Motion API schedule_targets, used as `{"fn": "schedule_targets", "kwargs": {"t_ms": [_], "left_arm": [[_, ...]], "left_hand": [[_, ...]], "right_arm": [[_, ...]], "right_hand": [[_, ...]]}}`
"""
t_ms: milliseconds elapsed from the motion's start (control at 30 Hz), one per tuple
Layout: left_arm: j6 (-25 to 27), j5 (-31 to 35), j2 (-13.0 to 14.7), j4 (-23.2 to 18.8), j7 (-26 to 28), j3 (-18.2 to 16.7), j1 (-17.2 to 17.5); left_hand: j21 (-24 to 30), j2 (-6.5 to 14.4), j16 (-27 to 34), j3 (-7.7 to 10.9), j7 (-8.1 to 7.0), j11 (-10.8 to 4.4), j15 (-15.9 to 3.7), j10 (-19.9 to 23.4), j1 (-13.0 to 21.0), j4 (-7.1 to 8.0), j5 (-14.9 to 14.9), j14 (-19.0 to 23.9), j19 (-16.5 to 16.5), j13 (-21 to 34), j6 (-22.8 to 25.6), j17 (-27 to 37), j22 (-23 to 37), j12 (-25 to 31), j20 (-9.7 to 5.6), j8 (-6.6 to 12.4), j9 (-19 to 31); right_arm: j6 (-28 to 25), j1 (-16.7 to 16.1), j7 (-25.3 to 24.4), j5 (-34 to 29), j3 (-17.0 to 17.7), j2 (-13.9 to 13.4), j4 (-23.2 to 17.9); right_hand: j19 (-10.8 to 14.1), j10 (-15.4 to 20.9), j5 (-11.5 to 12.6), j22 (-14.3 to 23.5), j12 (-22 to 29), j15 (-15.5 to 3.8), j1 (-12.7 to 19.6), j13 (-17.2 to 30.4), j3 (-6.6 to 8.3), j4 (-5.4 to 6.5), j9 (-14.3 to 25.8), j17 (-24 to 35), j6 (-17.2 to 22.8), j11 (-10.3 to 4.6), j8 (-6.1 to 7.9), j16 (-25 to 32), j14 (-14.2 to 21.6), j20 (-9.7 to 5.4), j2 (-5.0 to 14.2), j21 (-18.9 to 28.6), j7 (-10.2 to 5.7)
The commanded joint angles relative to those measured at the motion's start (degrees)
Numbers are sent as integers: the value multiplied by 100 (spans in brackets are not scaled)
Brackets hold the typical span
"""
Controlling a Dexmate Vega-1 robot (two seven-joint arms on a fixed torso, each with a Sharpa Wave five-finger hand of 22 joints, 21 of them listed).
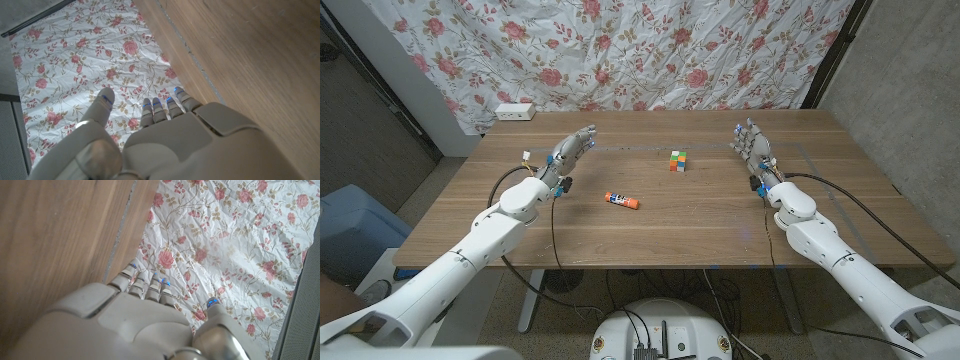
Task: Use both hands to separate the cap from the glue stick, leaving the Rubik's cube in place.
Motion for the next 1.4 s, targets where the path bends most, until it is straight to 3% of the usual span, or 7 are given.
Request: {"fn": "schedule_targets", "kwargs": {"t_ms": [33, 267, 533, 700, 1400], "left_arm": [[698, 399, 659, -767, 206, -125, 219], [1299, 678, 1183, -1193, -6, -87, 115], [1701, 909, 1452, -1478, -58, -49, 52], [2051, 1206, 1775, -1704, -356, 97, -147], [2070, 2956, 2376, -2142, -1157, 611, -664]], "left_hand": [[-51, -121, -30, 16, -113, -102, -423, 46, 136, -58, -3, -103, 11, 11, 23, 12, 5, -7, -151, 43, 22], [-59, -223, -42, 20, -144, -181, -447, 137, 277, -59, 12, -186, 2, 21, 12, 16, 6, 8, -156, 34, 27], [-87, -312, -59, 37, -248, -206, -400, 111, 434, -57, 37, -338, -86, 32, 38, 21, 5, -14, -126, 43, 32], [-85, -388, -43, 61, -316, -242, -367, 112, 579, -56, 59, -398, -115, 38, 264, 24, 4, -19, -110, 127, 40], [-85, -715, 8, 86, -428, -369, -430, 423, 1082, -47, 65, -340, -262, 41, 684, 23, 2, 34, -313, 235, 46]], "right_arm": [[54, -27, 134, 99, 61, -43, 19], [86, 89, 242, 72, 4, 1, 166], [184, 209, 295, 6, -34, 53, 336], [257, 214, 316, 5, -20, 61, 367], [352, 82, 257, 27, 90, -26, 291]], "right_hand": [[5, 11, 41, 17, 39, -14, -21, 9, -10, -5, 24, 12, -15, 9, 1, 21, -6, 13, 43, 25, 14], [-12, -21, 39, 17, 32, 16, -65, 6, -33, 12, 24, 3, -62, 1, -12, 18, -29, 36, 29, 28, -11], [2, -28, 38, 16, 34, 30, -95, 5, -51, 20, 24, -6, -71, 8, -10, 27, -12, 56, 11, 37, -13], [0, -28, 37, 15, 36, 16, -109, 4, -61, 23, 24, -13, -69, 9, -6, 26, -18, 56, -1, 39, -9], [5, -18, 49, 14, 47, -8, -104, -1, -66, 2, 23, -55, -68, 8, 4, 35, 7, 33, 3, 48, 2]]}}
